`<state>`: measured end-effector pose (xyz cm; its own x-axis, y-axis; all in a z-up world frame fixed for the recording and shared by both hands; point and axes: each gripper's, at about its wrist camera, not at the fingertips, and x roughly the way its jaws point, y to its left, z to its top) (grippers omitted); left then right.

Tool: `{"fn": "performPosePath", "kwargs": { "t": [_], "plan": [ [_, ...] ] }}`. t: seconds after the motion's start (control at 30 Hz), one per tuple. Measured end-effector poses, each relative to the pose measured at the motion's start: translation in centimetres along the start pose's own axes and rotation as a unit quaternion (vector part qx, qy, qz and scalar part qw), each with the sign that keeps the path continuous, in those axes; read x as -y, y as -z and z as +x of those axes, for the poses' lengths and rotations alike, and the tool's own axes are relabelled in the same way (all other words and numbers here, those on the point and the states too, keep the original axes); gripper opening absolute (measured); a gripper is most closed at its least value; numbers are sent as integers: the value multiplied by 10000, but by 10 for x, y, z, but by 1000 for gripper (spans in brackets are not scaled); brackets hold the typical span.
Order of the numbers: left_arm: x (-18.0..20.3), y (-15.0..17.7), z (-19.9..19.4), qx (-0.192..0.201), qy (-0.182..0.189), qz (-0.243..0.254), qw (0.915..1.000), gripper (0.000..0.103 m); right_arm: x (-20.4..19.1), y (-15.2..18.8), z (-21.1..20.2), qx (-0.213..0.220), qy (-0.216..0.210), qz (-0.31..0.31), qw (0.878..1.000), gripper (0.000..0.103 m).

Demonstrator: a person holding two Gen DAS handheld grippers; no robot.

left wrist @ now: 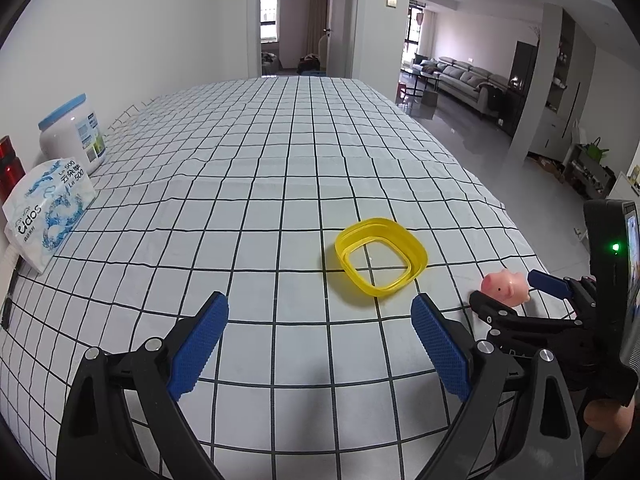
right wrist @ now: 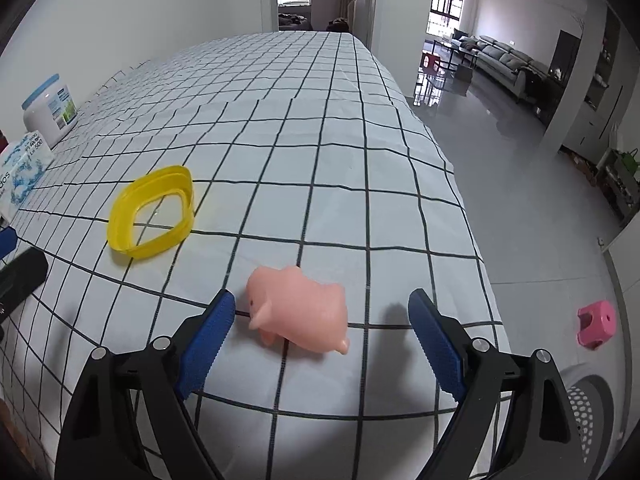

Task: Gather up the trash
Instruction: 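Grasp the pink pig toy with the right gripper, then grasp the yellow square lid with the left gripper while the right holds the pig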

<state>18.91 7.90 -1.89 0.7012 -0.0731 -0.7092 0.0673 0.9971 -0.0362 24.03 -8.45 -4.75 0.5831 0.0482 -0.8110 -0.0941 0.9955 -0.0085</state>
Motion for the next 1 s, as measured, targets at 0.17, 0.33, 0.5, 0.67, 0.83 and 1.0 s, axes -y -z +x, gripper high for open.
{"fn": "performPosePath", "kwargs": {
  "t": [0.17, 0.33, 0.5, 0.67, 0.83, 1.0],
  "plan": [
    [1, 1, 1, -8, 6, 13, 10000, 91, -3, 0, -1, 44, -27, -47, 10000, 69],
    [3, 2, 2, -38, -1, 29, 10000, 91, -4, 2, -4, 79, -159, -111, 9998, 44],
    [16, 0, 6, -88, 55, 42, 9999, 91, 0, 9, -12, 180, -229, -25, 9996, 42],
    [35, -7, 18, -133, 48, 117, 9998, 91, 19, 19, -30, 327, -310, 194, 9988, 42],
    [53, -17, 44, -421, 226, 62, 9988, 91, 35, 30, -45, 436, -427, 330, 9976, 42],
    [64, -25, 73, -719, 125, -117, 9973, 91, 45, 38, -60, 592, -453, 355, 9966, 42]
  ]
}}
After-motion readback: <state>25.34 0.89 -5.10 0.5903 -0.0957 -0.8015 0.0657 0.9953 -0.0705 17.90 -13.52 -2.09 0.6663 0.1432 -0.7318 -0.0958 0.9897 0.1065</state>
